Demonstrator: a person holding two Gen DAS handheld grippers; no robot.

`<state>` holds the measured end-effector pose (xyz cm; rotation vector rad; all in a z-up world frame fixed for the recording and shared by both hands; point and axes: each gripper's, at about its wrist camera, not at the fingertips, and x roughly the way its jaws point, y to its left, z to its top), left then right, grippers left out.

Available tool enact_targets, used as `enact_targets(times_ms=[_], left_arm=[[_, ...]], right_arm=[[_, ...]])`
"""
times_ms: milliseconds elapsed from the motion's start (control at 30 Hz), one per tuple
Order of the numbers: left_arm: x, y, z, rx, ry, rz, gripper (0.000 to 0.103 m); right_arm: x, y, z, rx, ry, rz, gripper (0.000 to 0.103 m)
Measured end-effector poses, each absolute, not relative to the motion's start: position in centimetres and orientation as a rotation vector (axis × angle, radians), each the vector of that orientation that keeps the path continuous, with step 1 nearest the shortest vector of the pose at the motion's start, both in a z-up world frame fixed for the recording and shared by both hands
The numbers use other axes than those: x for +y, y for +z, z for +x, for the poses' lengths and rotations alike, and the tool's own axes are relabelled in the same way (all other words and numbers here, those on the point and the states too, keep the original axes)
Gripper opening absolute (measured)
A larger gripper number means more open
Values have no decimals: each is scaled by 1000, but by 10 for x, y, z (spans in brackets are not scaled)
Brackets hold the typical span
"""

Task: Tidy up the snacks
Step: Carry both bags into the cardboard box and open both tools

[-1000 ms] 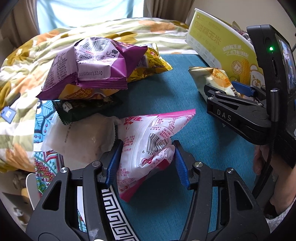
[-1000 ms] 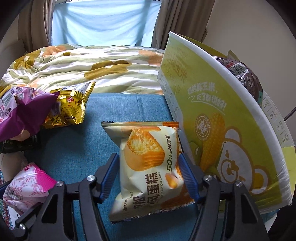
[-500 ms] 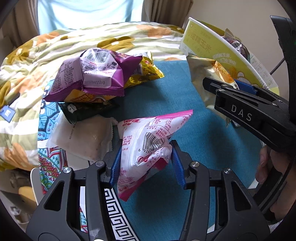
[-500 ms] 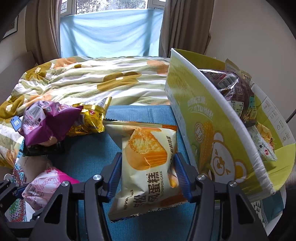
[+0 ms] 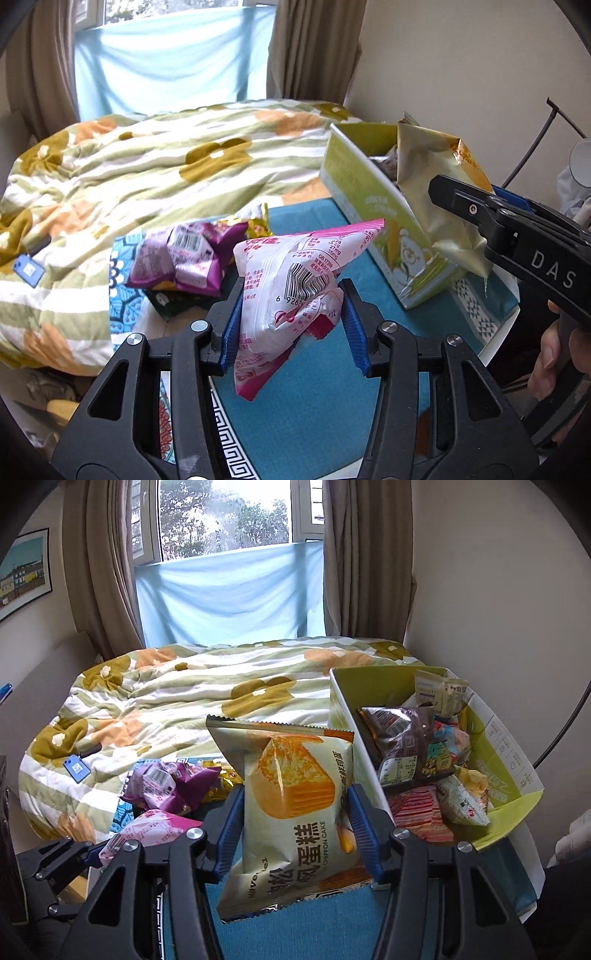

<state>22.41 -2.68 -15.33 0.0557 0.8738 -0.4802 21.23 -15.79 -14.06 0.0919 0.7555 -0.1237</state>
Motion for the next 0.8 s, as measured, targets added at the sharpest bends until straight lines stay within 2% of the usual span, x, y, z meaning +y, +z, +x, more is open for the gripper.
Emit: enact_targets(times_ms=[200, 367, 700, 767, 800], left_arm=[[-79, -106, 222, 783, -521, 58, 44], [-140, -89, 225, 768, -548, 45, 44], [-256, -111, 250, 826, -532, 39, 45], [-271, -123, 257, 859, -517, 41, 48], [-275, -127, 257, 865, -500, 39, 54]], right_arm=[[-199, -98, 192, 692, -139, 128, 51], [-250, -79, 182, 669, -156, 139, 51], [-365, -83, 189, 706, -158, 178, 51], [-384, -88, 193, 717, -148, 179, 51], [-392, -91, 196, 725, -140, 179, 51]])
